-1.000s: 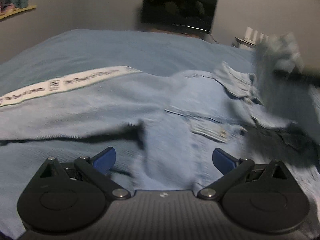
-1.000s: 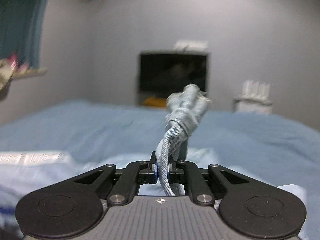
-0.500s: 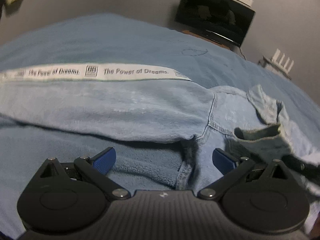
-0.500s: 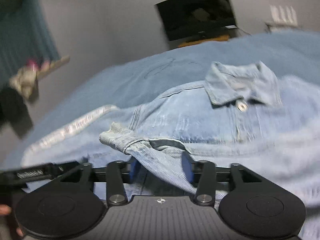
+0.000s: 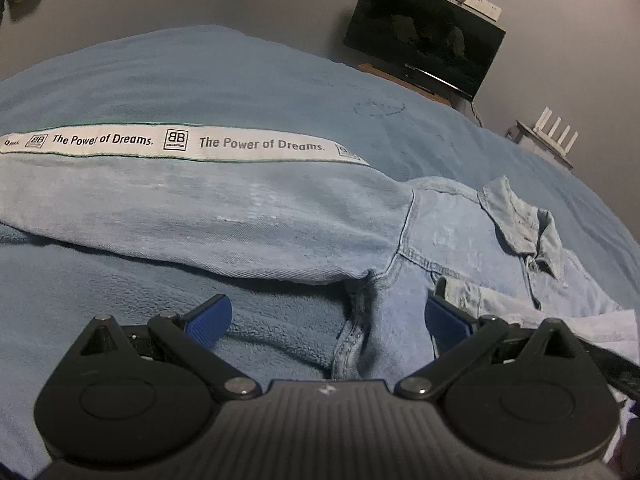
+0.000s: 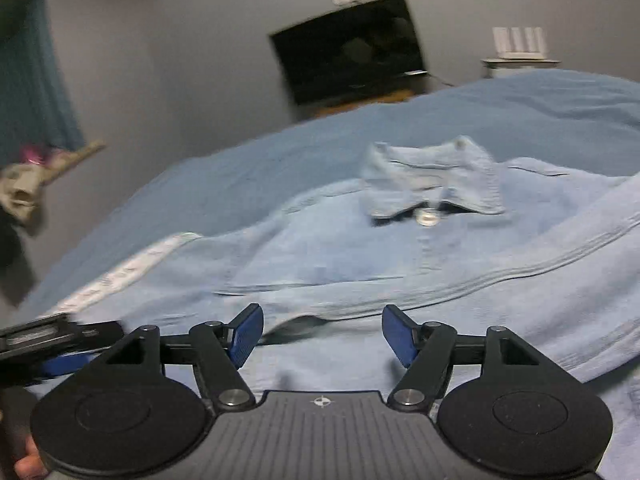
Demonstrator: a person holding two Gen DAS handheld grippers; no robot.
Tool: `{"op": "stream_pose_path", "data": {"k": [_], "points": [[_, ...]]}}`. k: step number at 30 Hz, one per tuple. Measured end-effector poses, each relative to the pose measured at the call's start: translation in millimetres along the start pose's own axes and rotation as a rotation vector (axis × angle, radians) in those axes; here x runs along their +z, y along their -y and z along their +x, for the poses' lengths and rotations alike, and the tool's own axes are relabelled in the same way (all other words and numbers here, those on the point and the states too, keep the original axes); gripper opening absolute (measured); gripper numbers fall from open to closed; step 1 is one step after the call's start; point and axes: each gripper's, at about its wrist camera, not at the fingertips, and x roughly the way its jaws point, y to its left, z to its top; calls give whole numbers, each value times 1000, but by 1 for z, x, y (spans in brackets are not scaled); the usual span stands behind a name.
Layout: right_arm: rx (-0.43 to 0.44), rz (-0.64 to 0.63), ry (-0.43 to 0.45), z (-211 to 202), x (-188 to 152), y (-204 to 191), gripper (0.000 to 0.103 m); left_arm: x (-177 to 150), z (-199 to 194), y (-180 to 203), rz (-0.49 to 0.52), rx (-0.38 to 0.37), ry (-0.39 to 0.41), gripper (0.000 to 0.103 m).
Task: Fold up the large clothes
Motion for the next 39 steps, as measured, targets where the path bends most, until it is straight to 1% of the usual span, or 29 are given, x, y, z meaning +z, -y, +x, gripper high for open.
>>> {"op": "stream_pose_path", "data": {"k": [2, 3, 5, 6, 7, 9, 10, 11, 12, 14, 15, 17, 18, 19, 20, 21, 22, 23, 25, 26, 27, 28, 29, 30, 32, 35, 36, 37, 39], "points": [[-11, -52, -53, 17, -2, -8, 69, -1, 2, 1, 12, 5, -4, 103], [-23, -92, -86, 27, -6, -15, 67, -1, 2, 2, 15, 4, -6, 103], [-55, -153, -169, 44, -15, -26, 68, -2, 4, 2, 17, 1, -8, 103], [-71, -175, -181, 55, -17, -26, 68, -3, 4, 2, 18, 3, -9, 103], [-68, -171, -175, 55, -17, -25, 68, -3, 5, 2, 19, 6, -10, 103], [-34, -111, -147, 45, -10, -15, 67, -3, 6, 2, 24, 9, -9, 103], [-25, -85, -112, 35, -7, -8, 67, -3, 5, 2, 25, 9, -9, 103], [-43, -84, -71, 21, -4, -1, 67, -3, 6, 3, 25, 8, -10, 103], [-81, -92, -31, 10, -1, 7, 67, -3, 6, 3, 25, 4, -12, 103], [-185, -100, 48, -9, 5, 30, 66, -4, 6, 5, 32, 1, -14, 103], [-251, -112, 80, -16, 8, 41, 65, -5, 6, 7, 39, 2, -15, 103], [-397, -120, 114, -23, 14, 67, 63, -5, 6, 9, 55, 3, -15, 103], [-451, -104, 115, -23, 15, 81, 62, -6, 5, 10, 62, 4, -14, 103], [-484, -84, 101, -21, 16, 94, 62, -6, 5, 11, 67, 8, -12, 103], [-514, -49, 51, -15, 14, 110, 62, -6, 5, 11, 69, 12, -12, 103], [-520, -15, 0, -10, 13, 123, 60, -6, 6, 11, 70, 16, -12, 103], [-494, 24, -42, -5, 7, 136, 60, -6, 7, 11, 69, 20, -14, 103], [-470, 39, -50, -5, 3, 143, 60, -6, 7, 11, 69, 24, -17, 103], [-452, 6, -11, -14, -3, 139, 60, -6, 9, 10, 78, 50, -18, 103], [-442, -5, 16, -21, -4, 133, 61, -6, 10, 10, 86, 77, -19, 103], [-416, -17, 49, -29, -6, 128, 66, -5, 11, 9, 93, 99, -20, 103], [-385, -35, 80, -40, -10, 121, 77, -4, 11, 8, 98, 121, -24, 103], [-367, -44, 105, -50, -15, 117, 83, -4, 12, 5, 92, 135, -29, 103], [-348, -50, 118, -60, -19, 111, 90, -3, 12, 1, 76, 145, -36, 103], [-305, -18, 117, -82, -29, 101, 91, -2, 12, -12, 24, 140, -52, 103], [-235, 101, 107, -92, -45, 97, 91, 3, 11, -37, -87, 120, -73, 103], [-214, 122, 96, -90, -48, 98, 91, 4, 9, -46, -120, 119, -59, 103], [-198, 121, 81, -86, -50, 97, 90, 6, 6, -58, -154, 115, -28, 103], [-195, 77, 64, -79, -53, 86, 89, 10, 1, -83, -219, 107, 28, 103]]}}
